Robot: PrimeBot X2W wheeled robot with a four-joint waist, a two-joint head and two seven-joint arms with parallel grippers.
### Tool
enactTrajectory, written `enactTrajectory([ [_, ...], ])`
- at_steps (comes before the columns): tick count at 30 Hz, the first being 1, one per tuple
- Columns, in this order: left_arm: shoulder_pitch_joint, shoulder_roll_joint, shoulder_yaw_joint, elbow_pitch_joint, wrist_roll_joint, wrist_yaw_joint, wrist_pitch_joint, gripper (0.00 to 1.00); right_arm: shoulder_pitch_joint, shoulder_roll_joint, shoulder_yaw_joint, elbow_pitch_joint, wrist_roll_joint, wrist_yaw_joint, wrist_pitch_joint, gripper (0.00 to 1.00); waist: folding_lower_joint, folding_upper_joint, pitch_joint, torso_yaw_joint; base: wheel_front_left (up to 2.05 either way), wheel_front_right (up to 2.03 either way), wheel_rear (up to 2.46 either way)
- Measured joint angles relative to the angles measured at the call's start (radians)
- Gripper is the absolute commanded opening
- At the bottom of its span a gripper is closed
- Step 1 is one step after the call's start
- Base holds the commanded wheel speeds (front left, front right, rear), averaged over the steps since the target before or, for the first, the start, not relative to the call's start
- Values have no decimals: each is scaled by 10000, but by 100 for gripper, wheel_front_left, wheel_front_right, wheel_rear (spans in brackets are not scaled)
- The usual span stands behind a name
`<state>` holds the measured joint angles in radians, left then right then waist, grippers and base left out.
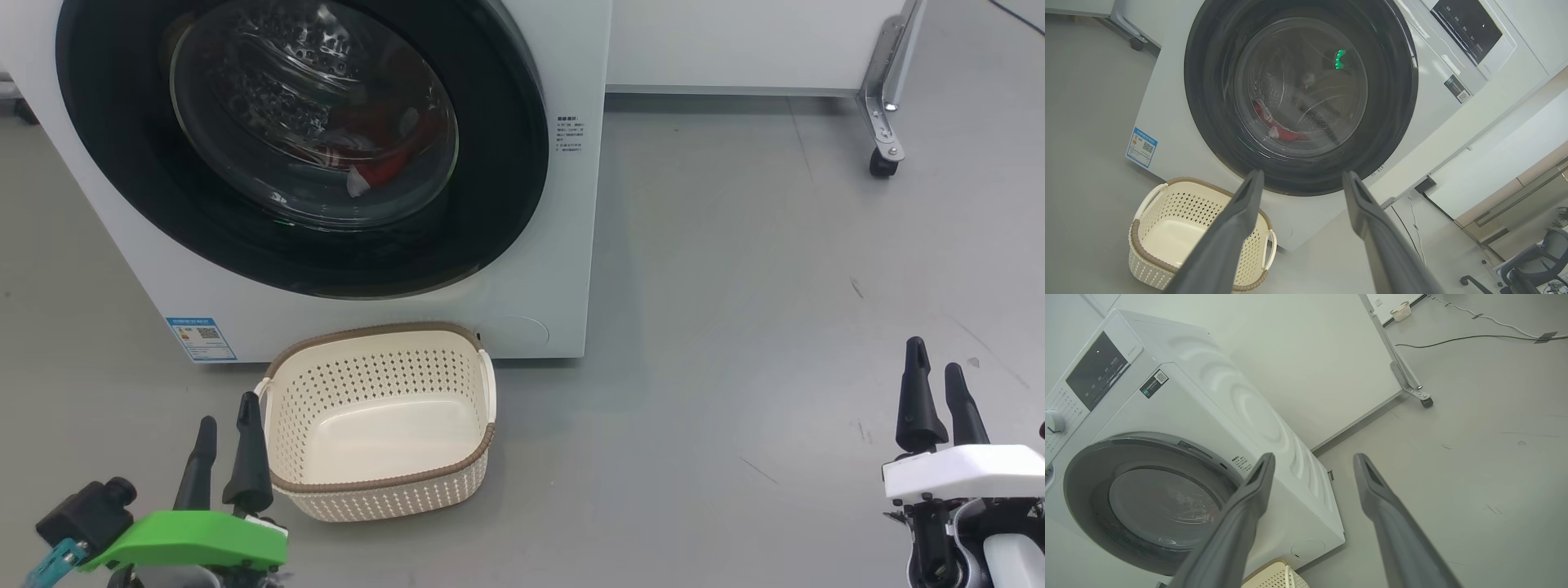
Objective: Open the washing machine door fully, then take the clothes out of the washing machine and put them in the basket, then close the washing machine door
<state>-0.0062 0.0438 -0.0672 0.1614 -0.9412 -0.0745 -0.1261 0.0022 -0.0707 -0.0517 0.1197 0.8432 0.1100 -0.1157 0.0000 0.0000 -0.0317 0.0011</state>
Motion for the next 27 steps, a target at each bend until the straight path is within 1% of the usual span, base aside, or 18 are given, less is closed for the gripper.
enactTrajectory([
  [5,5,0,-261,-109,1139,247,-178,100,13,-10,184,-98,-884,-157,-180,100,0,0,-2,-13,0,0,0],
  [7,8,0,-370,-136,1501,357,-228,100,17,-19,280,-142,-1296,-159,-238,100,0,0,-4,-19,0,0,0],
  [11,18,0,-646,-138,2345,570,-339,100,44,-217,558,-151,-2295,-167,-359,100,0,0,-13,-31,0,0,0],
  [17,47,2,-1058,-48,3804,920,-531,100,89,-345,830,-132,-3544,-337,-516,100,0,0,-48,-54,0,0,0],
  [23,163,4,-1528,263,4972,1164,-709,100,120,-349,1032,-33,-4474,-439,-765,100,0,0,-103,-80,0,0,0],
  [25,164,2,-1643,265,5248,1235,-738,100,144,-405,1164,48,-4951,-510,-821,100,0,0,-124,-87,0,0,0],
  [27,164,4,-1726,274,5580,1321,-838,100,197,-487,1275,130,-5381,-512,-915,100,0,0,-145,-94,0,0,0],
])
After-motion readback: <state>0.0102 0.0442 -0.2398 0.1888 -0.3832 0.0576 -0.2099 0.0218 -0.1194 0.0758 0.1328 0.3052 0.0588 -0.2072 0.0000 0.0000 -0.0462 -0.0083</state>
